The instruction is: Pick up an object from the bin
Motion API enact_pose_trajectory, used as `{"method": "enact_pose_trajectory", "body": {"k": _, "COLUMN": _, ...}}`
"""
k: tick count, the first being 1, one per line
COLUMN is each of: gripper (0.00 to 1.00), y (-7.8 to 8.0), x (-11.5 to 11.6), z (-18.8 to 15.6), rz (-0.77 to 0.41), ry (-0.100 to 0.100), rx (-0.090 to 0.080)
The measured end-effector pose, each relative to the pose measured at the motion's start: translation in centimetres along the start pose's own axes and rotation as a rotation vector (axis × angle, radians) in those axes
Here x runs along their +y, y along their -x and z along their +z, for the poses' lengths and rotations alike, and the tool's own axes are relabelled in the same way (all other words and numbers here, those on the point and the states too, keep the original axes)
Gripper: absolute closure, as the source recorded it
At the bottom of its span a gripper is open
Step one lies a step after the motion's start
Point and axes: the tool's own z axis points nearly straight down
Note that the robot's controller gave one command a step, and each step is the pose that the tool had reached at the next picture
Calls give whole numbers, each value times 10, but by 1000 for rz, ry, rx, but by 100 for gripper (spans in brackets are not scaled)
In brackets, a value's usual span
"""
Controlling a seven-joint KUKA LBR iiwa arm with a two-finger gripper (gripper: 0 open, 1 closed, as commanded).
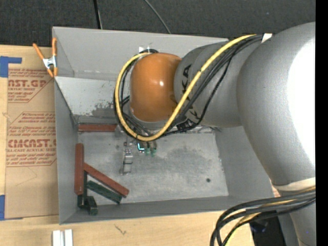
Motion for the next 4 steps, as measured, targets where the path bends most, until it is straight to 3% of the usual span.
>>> {"method": "enact_pose_trajectory", "body": {"k": 1, "gripper": 0, "y": 2, "x": -1, "z": -5, "rz": 1, "ry": 1, "rx": -7}}
{"method": "enact_pose_trajectory", "body": {"k": 2, "gripper": 0, "y": -25, "x": 15, "z": 11, "rz": -126, "ry": -2, "rx": -14}}
{"method": "enact_pose_trajectory", "body": {"k": 3, "gripper": 100, "y": -41, "x": 68, "z": 64, "rz": -88, "ry": 1, "rx": -8}}
{"method": "enact_pose_trajectory", "body": {"k": 4, "gripper": 100, "y": -40, "x": 68, "z": 64, "rz": -88, "ry": 1, "rx": -8}}
